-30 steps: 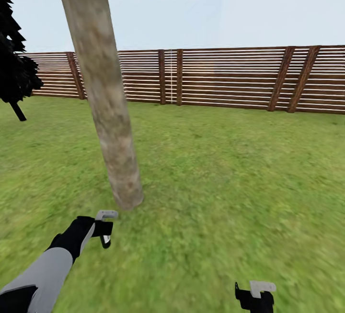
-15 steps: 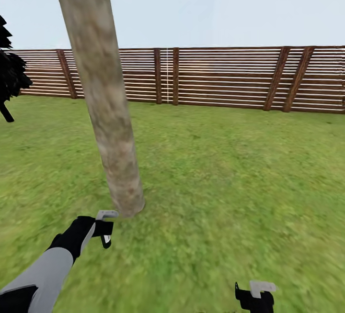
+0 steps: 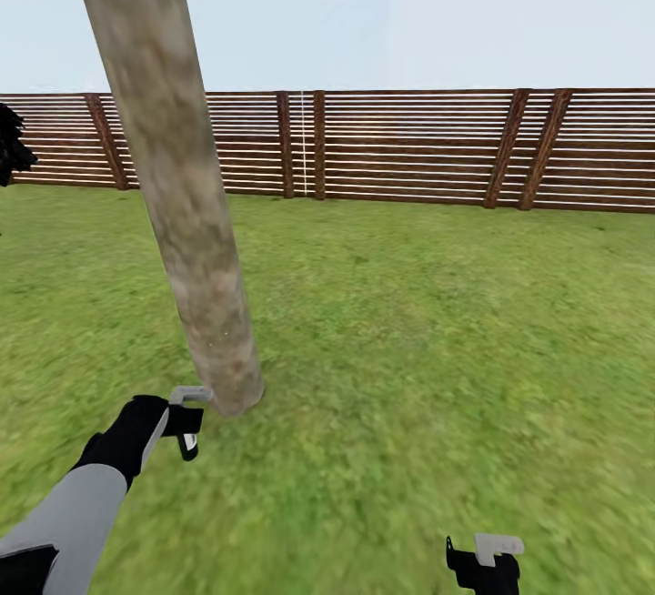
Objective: In the garden, pick up the pesticide atomizer on the floor and spray pesticide onto both trees until each tree trunk is fully covered.
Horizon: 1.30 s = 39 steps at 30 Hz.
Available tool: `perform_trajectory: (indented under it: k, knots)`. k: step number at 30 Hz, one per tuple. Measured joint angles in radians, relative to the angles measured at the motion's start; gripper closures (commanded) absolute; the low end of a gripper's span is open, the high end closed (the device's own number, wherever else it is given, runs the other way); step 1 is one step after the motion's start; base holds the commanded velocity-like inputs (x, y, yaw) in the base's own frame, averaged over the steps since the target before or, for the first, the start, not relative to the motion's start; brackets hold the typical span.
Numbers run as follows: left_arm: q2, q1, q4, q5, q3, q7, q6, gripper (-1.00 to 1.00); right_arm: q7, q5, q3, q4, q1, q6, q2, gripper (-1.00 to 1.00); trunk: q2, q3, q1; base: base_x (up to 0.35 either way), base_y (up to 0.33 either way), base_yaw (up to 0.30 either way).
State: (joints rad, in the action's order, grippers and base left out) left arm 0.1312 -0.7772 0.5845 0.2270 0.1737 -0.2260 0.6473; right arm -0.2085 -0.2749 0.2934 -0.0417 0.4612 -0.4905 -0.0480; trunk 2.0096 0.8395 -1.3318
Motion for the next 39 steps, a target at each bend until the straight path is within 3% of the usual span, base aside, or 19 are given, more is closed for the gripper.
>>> perform_trajectory:
  k: [3, 9, 14, 18, 20, 23, 25, 27, 29, 33, 36, 39]
  knots:
    - [0.007, 0.001, 0.0, 0.002, 0.001, 0.0, 0.001, 1.0, 0.0, 0.0, 0.0, 0.0, 0.0, 0.0, 0.0, -1.0, 0.0, 0.0, 0.0, 0.0, 0.0, 0.0]
    - [-0.007, 0.004, 0.002, 0.001, -0.004, 0.006, 0.001, 1.0, 0.0, 0.001, 0.0, 0.0, 0.0, 0.0, -0.001, -1.0, 0.0, 0.0, 0.0, 0.136, 0.07, 0.0]
    - [0.009, 0.002, 0.039, 0.007, 0.0, 0.002, 0.003, 1.0, 0.0, 0.002, 0.0, 0.0, 0.0, 0.0, 0.0, -1.0, 0.0, 0.0, 0.0, 0.222, 0.146, 0.0]
    - [-0.003, 0.011, 0.15, 0.002, -0.006, -0.001, 0.129, 1.0, 0.0, 0.002, 0.0, 0.0, 0.0, 0.0, 0.0, -1.0, 0.0, 0.0, 0.0, 0.011, 0.007, 0.0]
    - [-0.007, 0.012, 0.174, -0.001, -0.005, -0.005, 0.145, 1.0, 0.0, 0.003, 0.0, 0.0, 0.0, 0.0, 0.0, -1.0, 0.0, 0.0, 0.0, 0.001, 0.0, 0.0]
    - [-0.005, 0.003, 0.18, 0.0, -0.005, -0.059, 0.149, 1.0, 0.0, 0.003, 0.0, 0.0, 0.0, 0.0, 0.001, -1.0, 0.0, 0.0, 0.0, 0.0, 0.0, 0.0]
    - [0.023, -0.001, 0.186, 0.015, 0.0, -0.077, 0.148, 1.0, 0.0, 0.003, 0.0, 0.0, 0.0, 0.0, 0.0, -1.0, 0.0, 0.0, 0.0, 0.0, 0.0, 0.0]
    - [0.096, -0.003, 0.194, 0.019, 0.003, -0.084, 0.148, 1.0, 0.0, 0.003, 0.0, 0.0, 0.0, 0.0, 0.001, -1.0, 0.0, 0.0, 0.0, 0.0, 0.0, 0.0]
    - [0.114, 0.003, 0.196, 0.002, 0.0, -0.088, 0.152, 1.0, 0.0, 0.003, 0.0, 0.0, 0.0, 0.0, 0.0, -1.0, 0.0, 0.0, 0.0, 0.0, 0.0, 0.0]
    - [0.042, 0.004, 0.198, -0.006, -0.006, -0.089, 0.154, 1.0, 0.0, 0.003, 0.0, 0.0, 0.0, 0.0, 0.0, -1.0, 0.0, 0.0, 0.0, 0.114, 0.107, 0.0]
    - [0.03, -0.002, 0.198, 0.002, -0.007, -0.088, 0.153, 1.0, 0.0, 0.003, 0.0, 0.0, 0.0, 0.0, 0.0, -1.0, 0.0, 0.0, 0.0, 0.237, 0.224, 0.0]
    - [0.036, 0.007, 0.195, 0.011, -0.011, -0.089, 0.151, 1.0, 0.0, 0.003, 0.0, 0.0, 0.0, 0.0, 0.0, -1.0, 0.0, 0.0, 0.0, 0.197, 0.183, 0.0]
